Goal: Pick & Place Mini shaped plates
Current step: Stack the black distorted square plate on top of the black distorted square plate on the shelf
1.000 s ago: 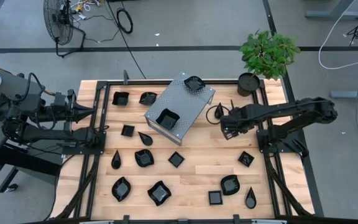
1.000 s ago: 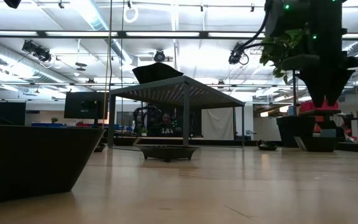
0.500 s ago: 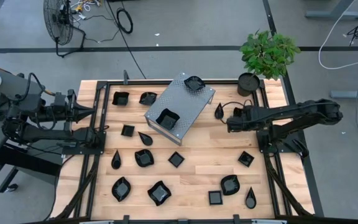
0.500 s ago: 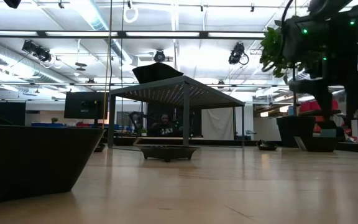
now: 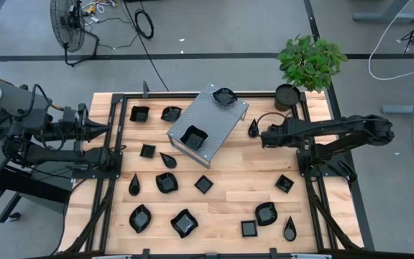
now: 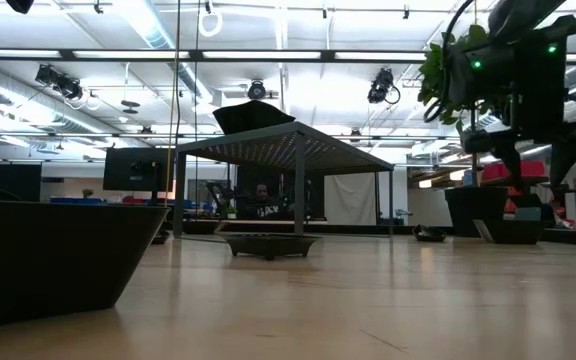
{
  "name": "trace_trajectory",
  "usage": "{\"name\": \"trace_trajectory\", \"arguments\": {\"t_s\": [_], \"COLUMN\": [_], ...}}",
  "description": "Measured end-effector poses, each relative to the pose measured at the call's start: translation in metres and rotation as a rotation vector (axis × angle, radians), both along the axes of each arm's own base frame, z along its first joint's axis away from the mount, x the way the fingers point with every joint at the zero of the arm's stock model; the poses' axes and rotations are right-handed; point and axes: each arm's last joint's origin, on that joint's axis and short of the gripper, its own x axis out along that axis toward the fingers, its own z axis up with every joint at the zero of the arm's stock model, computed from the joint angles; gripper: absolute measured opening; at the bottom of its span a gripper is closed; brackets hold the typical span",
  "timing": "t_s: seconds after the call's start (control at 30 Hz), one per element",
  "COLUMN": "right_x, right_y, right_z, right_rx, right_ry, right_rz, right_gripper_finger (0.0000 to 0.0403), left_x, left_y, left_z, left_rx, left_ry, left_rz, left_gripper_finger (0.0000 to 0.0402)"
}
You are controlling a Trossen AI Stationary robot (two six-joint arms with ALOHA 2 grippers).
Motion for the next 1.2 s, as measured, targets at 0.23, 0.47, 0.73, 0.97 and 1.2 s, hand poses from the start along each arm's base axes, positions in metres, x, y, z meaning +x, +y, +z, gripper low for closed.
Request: {"name": "trace_trajectory", "arguments": {"t_s": [0.23,0.47,0.73,0.97,1.2], "right_x": [0.024,0.035,0.026,0.027,0.029], "right_y": [-0.005,-0.011,-0.014,-0.018,-0.025], "right_z": [-0.007,-0.015,-0.030,-0.036,-0.048], "right_rx": [0.018,0.043,0.009,-0.070,-0.078], "right_ry": [-0.101,-0.032,-0.054,-0.093,-0.088], "right_rz": [0.216,0.402,0.252,0.237,0.211], "right_gripper_finger": [0.0206,0.0206,0.0206,0.0206,0.0206], "left_x": [0.000,0.000,0.000,0.000,0.000], "left_y": [0.000,0.000,0.000,0.000,0.000], "left_z": [0.000,0.000,0.000,0.000,0.000], "left_rx": [0.000,0.000,0.000,0.000,0.000], "left_ry": [0.000,0.000,0.000,0.000,0.000], "left_rz": [0.000,0.000,0.000,0.000,0.000], "left_gripper_finger": [0.0005,0.0005,0.0005,0.0005,0.0005]}}
